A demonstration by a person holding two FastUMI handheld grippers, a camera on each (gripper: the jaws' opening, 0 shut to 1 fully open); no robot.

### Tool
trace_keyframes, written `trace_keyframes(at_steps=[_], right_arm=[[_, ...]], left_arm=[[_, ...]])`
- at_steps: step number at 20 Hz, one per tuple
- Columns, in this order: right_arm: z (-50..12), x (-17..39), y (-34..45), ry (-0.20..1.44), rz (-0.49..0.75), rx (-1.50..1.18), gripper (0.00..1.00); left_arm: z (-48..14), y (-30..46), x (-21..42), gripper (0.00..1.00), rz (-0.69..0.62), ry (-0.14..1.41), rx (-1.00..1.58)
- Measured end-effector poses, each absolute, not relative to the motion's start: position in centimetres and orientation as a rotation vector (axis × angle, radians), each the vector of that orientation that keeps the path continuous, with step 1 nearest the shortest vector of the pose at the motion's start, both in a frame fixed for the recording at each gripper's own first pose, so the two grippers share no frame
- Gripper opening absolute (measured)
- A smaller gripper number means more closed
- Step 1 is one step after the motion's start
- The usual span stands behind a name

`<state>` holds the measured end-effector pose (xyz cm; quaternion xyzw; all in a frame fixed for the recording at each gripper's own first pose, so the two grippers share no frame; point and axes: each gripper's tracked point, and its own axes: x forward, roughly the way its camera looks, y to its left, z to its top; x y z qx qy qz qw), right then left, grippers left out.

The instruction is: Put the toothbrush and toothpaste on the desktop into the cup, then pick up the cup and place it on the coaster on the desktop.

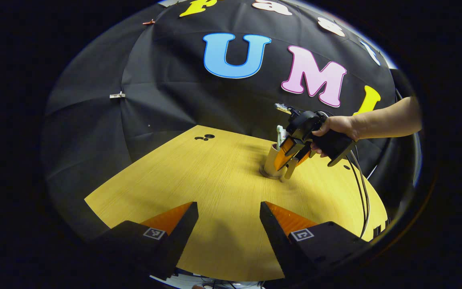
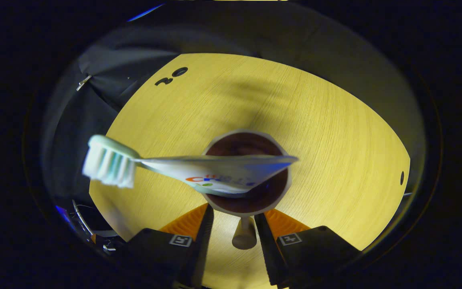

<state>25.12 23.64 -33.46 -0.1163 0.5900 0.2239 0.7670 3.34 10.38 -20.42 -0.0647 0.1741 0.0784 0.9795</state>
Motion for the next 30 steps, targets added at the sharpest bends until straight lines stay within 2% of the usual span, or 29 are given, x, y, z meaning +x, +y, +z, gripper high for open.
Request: trace_keyframes(at_steps=[2,3,8,11,15,20,25,30], right_arm=[[-31.9,25.2,23.5,1.239,0.478,-0.212,0.82],[-30.5,25.3,23.5,1.218,0.477,-0.197,1.00],[-23.6,24.9,21.4,1.069,0.448,-0.139,0.98],[-17.9,23.9,19.1,0.922,0.413,-0.094,0.98],[-10.7,20.6,13.9,0.711,0.368,-0.159,0.98],[-1.1,14.8,8.1,0.409,0.227,-0.136,0.98],[3.3,7.6,6.1,0.163,0.138,-0.212,0.97],[3.4,0.4,5.7,0.109,0.079,-0.147,0.97]], left_arm=[[-19.7,10.1,3.0,0.97,0.150,0.346,-0.126],[-19.3,10.0,2.8,0.98,0.146,0.341,-0.119],[-16.8,8.8,1.6,0.97,0.117,0.313,-0.093],[-15.4,7.3,1.2,0.98,0.084,0.283,-0.090],[-12.7,5.1,1.2,0.98,0.020,0.238,-0.065],[-8.4,2.7,0.6,0.98,-0.039,0.150,-0.042],[-4.9,2.1,-1.1,0.97,-0.006,0.058,0.008],[-2.8,1.0,-3.3,0.97,-0.035,0.027,0.000]])
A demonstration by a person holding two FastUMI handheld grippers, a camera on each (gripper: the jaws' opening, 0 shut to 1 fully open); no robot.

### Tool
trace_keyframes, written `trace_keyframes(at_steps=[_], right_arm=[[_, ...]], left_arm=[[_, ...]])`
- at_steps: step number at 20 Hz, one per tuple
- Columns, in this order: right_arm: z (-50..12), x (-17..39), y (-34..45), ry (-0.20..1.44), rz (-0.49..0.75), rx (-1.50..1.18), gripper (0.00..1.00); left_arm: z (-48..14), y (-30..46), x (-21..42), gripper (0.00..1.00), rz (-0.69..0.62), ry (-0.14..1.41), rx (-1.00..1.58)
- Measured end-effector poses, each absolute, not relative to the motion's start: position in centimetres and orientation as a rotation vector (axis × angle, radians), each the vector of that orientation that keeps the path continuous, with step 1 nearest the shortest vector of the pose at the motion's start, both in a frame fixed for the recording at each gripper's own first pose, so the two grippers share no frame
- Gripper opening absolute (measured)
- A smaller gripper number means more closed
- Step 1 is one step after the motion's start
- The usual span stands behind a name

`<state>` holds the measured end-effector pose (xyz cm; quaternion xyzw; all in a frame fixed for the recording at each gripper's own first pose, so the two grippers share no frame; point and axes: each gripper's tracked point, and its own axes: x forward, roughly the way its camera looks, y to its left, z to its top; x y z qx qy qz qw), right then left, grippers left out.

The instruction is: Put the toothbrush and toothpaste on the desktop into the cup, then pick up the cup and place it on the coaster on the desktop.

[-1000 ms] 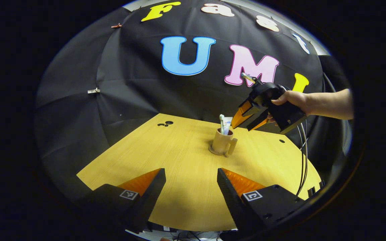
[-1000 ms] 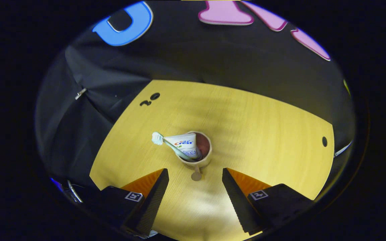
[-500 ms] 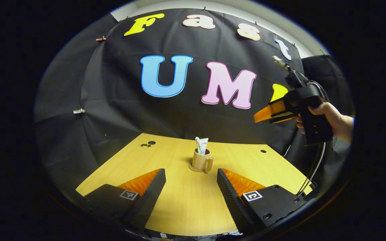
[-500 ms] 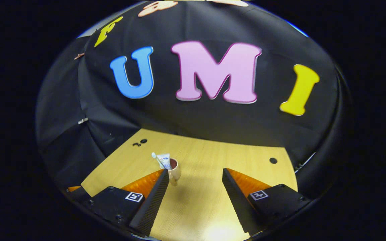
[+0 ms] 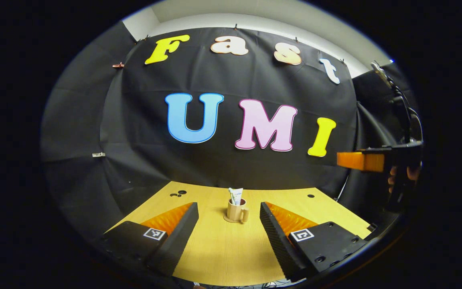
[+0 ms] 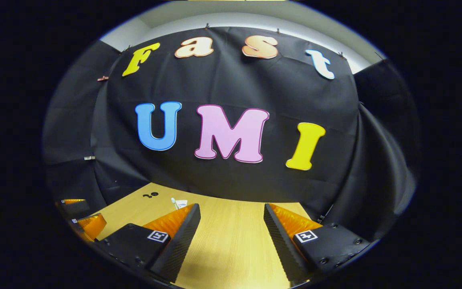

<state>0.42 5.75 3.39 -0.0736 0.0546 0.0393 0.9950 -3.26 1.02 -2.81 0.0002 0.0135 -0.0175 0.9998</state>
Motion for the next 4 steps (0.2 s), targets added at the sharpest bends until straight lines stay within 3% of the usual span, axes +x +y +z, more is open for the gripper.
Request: trace_keyframes(at_steps=[4], right_arm=[[1.2,-4.3,5.1,0.132,0.051,-0.083,0.97]], left_arm=[[-2.0,0.8,-4.7,0.97,-0.042,0.009,0.036]])
